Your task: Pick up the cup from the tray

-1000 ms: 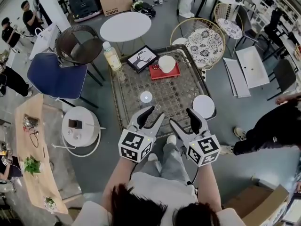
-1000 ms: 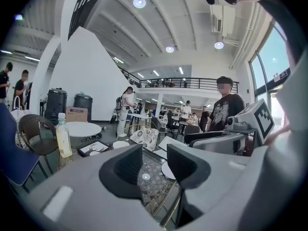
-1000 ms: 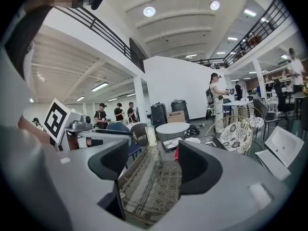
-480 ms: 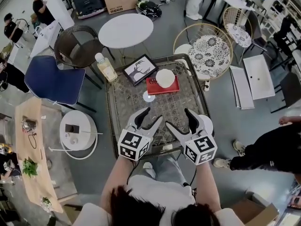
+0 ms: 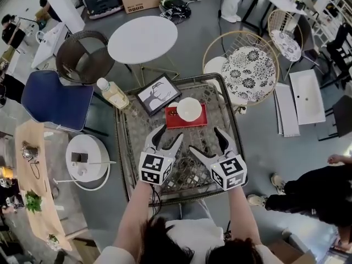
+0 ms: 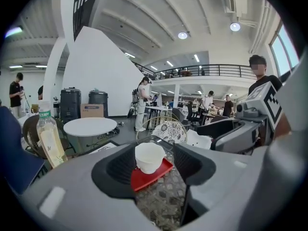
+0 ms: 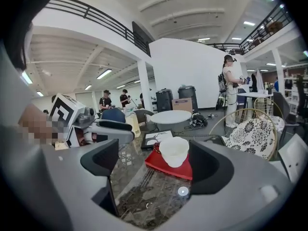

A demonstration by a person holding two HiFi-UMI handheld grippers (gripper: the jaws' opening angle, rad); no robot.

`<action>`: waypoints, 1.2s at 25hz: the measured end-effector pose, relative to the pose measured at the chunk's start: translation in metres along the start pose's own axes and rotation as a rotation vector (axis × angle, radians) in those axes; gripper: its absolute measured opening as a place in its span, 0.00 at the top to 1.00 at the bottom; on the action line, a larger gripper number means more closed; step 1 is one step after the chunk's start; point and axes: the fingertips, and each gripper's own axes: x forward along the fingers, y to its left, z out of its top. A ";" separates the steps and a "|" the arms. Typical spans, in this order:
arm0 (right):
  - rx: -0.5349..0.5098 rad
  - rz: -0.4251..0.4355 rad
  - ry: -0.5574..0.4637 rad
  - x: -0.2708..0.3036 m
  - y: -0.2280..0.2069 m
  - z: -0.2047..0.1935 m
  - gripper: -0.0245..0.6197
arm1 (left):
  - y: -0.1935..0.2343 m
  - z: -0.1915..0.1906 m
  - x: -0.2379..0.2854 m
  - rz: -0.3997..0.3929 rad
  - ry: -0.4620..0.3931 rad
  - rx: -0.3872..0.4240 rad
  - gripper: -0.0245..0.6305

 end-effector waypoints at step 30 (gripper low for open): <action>-0.373 0.198 0.147 0.168 -0.080 -0.076 0.31 | 0.039 -0.089 0.145 -0.548 0.124 0.593 0.42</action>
